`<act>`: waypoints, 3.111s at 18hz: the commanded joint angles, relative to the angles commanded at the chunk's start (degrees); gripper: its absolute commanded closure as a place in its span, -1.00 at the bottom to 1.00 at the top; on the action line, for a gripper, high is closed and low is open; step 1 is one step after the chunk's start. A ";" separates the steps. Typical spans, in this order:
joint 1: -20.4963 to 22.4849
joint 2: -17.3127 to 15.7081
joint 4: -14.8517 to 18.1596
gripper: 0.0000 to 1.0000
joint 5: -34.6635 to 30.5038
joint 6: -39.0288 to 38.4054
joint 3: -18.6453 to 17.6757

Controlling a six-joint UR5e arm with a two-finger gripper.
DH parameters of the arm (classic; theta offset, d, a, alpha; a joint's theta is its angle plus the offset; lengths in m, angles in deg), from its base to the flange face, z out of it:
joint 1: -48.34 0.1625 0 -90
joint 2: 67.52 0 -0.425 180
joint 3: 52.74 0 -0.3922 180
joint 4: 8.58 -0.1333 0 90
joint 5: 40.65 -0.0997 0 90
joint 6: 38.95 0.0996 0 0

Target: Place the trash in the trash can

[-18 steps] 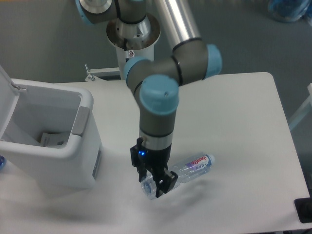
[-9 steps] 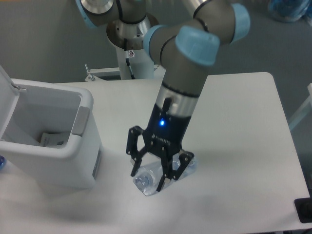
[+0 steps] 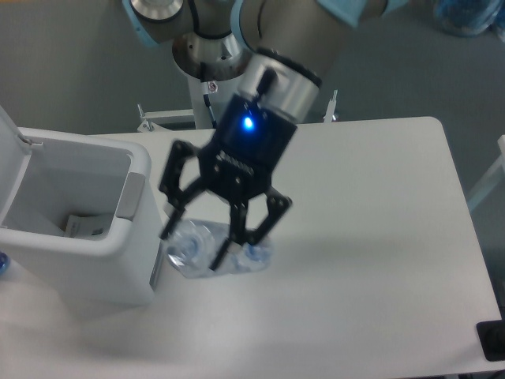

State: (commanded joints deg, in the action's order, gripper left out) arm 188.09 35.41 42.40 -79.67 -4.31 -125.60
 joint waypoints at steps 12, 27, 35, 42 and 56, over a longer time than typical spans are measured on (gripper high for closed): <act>-7.82 -6.42 0.00 -0.33 -0.09 -9.06 -0.52; -13.81 -6.42 -0.09 -0.34 -0.17 -9.94 -6.76; -13.90 -5.72 -0.09 -0.43 -0.26 -9.59 -8.35; -13.90 -8.26 -0.18 -0.89 -0.26 -9.07 -11.68; 6.47 -11.43 0.53 -1.00 -0.88 -7.31 -15.20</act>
State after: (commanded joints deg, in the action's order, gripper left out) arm 194.56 23.98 42.93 -80.55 -11.62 -140.80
